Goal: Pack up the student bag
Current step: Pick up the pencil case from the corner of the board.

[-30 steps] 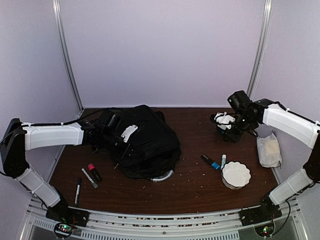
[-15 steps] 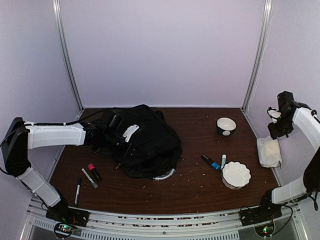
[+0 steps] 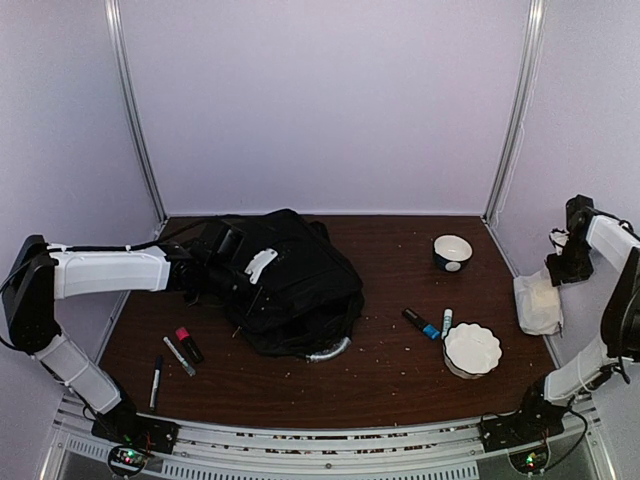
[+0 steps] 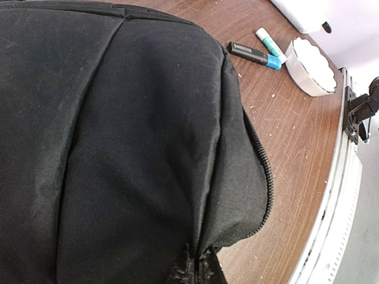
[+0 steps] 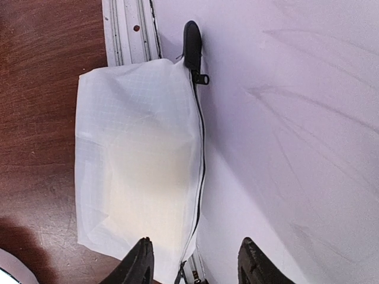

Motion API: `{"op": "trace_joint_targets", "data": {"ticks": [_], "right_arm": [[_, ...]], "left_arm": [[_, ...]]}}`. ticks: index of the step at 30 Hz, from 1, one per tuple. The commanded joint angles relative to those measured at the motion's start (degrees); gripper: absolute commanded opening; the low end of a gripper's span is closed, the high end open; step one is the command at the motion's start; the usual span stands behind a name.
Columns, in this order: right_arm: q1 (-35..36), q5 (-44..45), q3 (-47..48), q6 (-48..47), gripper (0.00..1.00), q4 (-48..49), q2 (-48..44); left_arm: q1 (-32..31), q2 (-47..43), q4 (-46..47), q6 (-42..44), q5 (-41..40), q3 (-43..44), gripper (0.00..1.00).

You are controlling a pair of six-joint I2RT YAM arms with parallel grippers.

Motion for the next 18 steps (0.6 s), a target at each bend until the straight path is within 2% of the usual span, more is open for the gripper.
{"op": "trace_joint_targets", "data": {"ticks": [1, 18], "right_arm": [[-0.5, -1.1, 0.0, 1.1, 0.49, 2.0, 1.6], [-1.3, -1.9, -4.5, 1.6, 0.47, 2.1, 4.3]], "left_arm": [[0.1, -0.9, 2.8, 0.2, 0.4, 1.2, 0.0], [0.1, -0.5, 2.7, 0.3, 0.3, 1.0, 0.0]]}}
